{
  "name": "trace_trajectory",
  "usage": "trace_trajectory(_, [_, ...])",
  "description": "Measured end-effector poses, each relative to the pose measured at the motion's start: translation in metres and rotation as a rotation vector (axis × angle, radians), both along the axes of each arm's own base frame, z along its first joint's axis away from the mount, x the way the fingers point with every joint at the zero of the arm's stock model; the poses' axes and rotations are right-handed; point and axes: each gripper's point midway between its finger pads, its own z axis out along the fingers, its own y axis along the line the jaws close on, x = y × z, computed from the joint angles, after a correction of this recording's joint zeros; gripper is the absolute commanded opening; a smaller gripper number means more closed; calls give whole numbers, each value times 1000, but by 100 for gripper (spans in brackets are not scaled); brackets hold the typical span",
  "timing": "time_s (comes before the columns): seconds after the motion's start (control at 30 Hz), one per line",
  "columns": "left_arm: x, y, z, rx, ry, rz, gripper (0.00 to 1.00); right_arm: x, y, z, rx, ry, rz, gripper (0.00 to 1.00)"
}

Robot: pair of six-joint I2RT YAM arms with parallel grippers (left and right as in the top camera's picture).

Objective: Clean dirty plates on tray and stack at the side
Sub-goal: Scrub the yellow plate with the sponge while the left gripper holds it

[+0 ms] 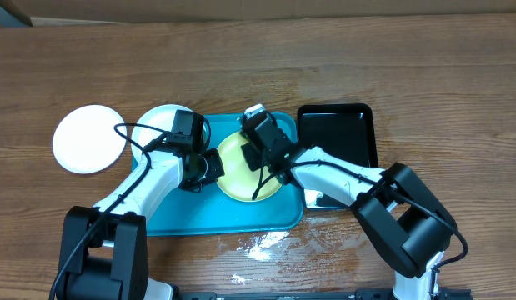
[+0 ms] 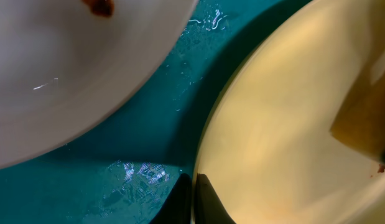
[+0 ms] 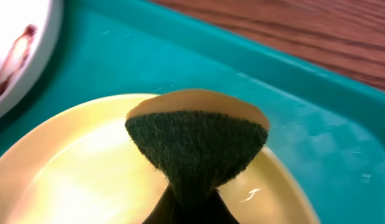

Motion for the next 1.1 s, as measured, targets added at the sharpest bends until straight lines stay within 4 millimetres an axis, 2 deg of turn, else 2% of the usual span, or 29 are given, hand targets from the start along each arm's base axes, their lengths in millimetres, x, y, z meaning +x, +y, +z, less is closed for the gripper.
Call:
trace_trajectory(0.1, [0, 0, 0, -1, 1, 3, 4, 1, -2, -1, -19, -10, 21, 4])
trace_trajectory(0.27, [0, 0, 0, -1, 1, 3, 4, 19, 4, 13, 11, -101, 32, 4])
trace_trajectory(0.4, [0, 0, 0, 0, 1, 3, 4, 20, 2, 13, -2, -106, 39, 4])
trace_trajectory(0.63, [0, 0, 0, 0, 1, 3, 4, 22, -8, -8, -39, -72, 34, 4])
trace_trajectory(0.77, [1, 0, 0, -2, -3, 3, 4, 23, -14, -11, -48, -58, 25, 4])
trace_trajectory(1.1, [1, 0, 0, -1, -2, 3, 4, 8, -23, -20, -101, 29, 36, 4])
